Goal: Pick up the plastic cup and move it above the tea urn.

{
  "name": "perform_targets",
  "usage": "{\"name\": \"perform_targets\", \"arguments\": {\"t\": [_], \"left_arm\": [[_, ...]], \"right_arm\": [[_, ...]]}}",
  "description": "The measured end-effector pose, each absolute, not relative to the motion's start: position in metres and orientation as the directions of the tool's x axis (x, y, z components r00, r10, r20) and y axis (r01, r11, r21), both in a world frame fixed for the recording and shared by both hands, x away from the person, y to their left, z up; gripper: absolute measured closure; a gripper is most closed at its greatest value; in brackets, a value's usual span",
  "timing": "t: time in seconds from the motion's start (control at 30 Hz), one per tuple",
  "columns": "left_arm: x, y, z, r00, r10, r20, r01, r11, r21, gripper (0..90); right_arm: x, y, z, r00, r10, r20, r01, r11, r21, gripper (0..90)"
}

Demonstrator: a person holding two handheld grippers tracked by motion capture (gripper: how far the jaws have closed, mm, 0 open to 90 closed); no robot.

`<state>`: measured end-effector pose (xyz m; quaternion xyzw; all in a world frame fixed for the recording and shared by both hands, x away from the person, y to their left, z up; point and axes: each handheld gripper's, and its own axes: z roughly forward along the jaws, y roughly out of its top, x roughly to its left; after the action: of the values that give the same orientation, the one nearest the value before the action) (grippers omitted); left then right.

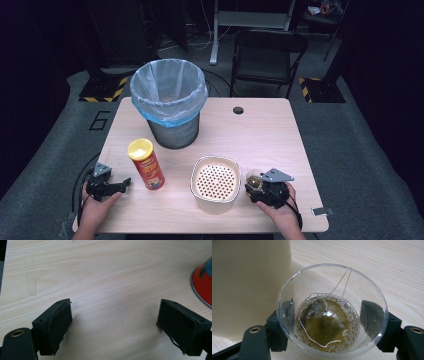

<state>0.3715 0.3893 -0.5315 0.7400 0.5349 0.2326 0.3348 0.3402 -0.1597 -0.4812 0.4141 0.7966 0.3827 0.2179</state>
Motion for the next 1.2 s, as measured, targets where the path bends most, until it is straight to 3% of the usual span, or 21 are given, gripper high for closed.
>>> {"name": "perform_targets", "arguments": {"t": [0.27, 0.7, 1.2], "left_arm": [[0.372, 0.389, -0.531, 0.32, 0.947, -0.014, 0.636, -0.204, 0.744, 12.0], [0.372, 0.389, -0.532, 0.319, 0.948, -0.015, 0.634, -0.202, 0.746, 12.0], [0.372, 0.389, -0.532, 0.319, 0.948, -0.015, 0.636, -0.202, 0.745, 12.0]], "right_arm": [[0.341, -0.163, -0.484, -0.589, 0.808, -0.028, 0.459, 0.363, 0.811, 32.7], [0.35, -0.155, -0.485, -0.606, 0.795, -0.029, 0.457, 0.377, 0.806, 28.5], [0.349, -0.162, -0.482, -0.631, 0.775, -0.051, 0.431, 0.404, 0.807, 37.8]]}}
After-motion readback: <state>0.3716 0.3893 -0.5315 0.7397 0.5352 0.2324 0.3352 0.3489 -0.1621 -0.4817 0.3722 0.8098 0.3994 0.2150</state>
